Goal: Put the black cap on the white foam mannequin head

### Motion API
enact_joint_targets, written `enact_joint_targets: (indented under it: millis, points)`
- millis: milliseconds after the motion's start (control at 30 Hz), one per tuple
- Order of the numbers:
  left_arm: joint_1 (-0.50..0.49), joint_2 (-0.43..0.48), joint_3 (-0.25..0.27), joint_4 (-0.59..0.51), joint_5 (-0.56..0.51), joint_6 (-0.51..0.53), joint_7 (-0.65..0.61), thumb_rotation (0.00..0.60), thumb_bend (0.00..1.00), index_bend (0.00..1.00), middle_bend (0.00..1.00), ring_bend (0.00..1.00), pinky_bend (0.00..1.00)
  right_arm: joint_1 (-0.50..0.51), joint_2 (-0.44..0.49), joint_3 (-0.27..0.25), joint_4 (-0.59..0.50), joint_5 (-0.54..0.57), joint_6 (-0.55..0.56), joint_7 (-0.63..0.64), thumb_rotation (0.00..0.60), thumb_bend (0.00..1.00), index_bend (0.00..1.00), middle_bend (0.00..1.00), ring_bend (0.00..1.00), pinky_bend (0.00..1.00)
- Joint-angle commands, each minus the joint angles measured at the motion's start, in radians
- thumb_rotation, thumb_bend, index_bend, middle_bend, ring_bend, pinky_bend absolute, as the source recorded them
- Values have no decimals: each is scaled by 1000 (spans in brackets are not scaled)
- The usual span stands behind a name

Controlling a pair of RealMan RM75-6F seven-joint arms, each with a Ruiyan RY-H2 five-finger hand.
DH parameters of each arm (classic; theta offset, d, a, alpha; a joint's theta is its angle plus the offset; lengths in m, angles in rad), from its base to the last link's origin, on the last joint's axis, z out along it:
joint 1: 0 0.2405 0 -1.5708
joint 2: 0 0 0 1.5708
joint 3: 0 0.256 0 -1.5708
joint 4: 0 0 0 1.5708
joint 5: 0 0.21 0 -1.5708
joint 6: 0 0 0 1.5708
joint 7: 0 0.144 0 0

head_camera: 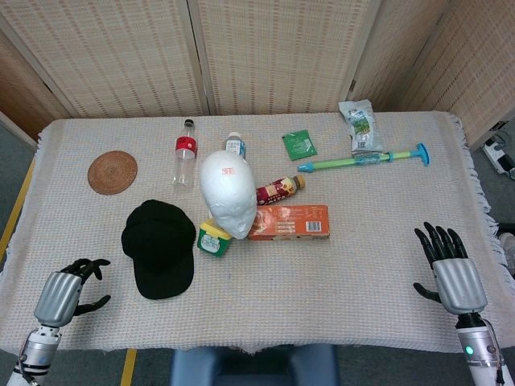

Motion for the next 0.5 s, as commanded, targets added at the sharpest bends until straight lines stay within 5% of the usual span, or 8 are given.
enact_joint_targets:
  millis: [33, 267, 500]
  points:
    - [-15, -104, 14, 123, 37, 27, -78, 600, 143, 591, 964, 771, 996, 4, -8, 1, 4, 12, -15, -16, 600, 22, 0, 0, 0, 0]
    - [-50, -357, 44, 489, 87, 56, -179, 600, 144, 609, 1000, 931, 1000, 27, -30, 18, 29, 74, -72, -44, 600, 23, 0, 0, 0, 0]
    - [-62, -475, 68, 629, 96, 67, -202, 600, 143, 601, 1000, 988, 1000, 36, -37, 22, 36, 102, -95, -59, 600, 21, 0, 0, 0, 0]
